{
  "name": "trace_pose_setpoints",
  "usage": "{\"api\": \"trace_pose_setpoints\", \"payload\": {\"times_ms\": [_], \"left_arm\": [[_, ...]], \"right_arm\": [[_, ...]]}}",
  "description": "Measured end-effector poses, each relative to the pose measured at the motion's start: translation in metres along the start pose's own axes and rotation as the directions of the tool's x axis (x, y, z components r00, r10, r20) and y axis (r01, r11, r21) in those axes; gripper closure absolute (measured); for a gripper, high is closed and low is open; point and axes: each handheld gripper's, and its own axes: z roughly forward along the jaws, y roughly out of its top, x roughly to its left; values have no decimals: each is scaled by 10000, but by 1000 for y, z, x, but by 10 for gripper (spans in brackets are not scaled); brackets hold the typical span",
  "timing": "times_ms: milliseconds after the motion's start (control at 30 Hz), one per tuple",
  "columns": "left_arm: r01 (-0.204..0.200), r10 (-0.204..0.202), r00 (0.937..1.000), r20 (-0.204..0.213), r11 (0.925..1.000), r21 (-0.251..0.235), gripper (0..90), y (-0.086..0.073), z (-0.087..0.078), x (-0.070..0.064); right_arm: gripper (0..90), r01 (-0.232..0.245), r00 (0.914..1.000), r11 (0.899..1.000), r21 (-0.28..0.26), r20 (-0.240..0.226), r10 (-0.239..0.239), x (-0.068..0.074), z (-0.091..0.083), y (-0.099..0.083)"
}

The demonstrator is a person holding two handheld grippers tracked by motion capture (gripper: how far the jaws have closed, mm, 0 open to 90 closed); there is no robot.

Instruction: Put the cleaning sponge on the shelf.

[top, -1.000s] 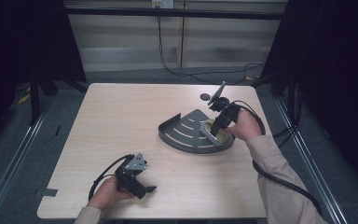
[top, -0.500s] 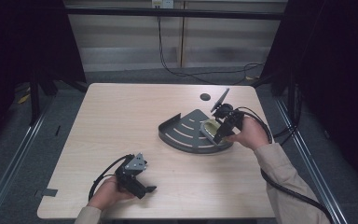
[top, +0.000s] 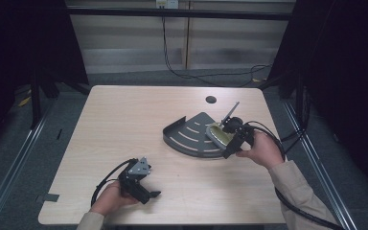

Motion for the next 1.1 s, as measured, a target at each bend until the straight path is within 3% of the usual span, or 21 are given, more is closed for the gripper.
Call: {"api": "trace_pose_setpoints", "payload": {"times_ms": [200, 533, 733, 867, 1100], "left_arm": [[6, -6, 10000, 2, 10000, 1, 0, 0, 0, 0], [7, -7, 10000, 0, 10000, 0, 0, 0, 0, 0], [0, 0, 10000, -1, 10000, 1, 0, 0, 0, 0], [13, -13, 10000, 14, 10000, -18, 0, 0, 0, 0], [-2, 2, 10000, 22, 10000, 2, 0, 0, 0, 0]], "right_arm": [[204, 357, 9993, 9994, -34, 57, -357, 7, 8, -13], [199, 353, 9993, 9990, -273, -115, -357, 15, 14, -38], [195, 544, 9985, 9974, -474, 14, -544, 25, 20, -52], [188, 768, 9970, 9960, -462, 80, -765, 29, 24, -57], [170, 699, 9975, 9964, -484, 137, -693, 30, 29, -59]]}}
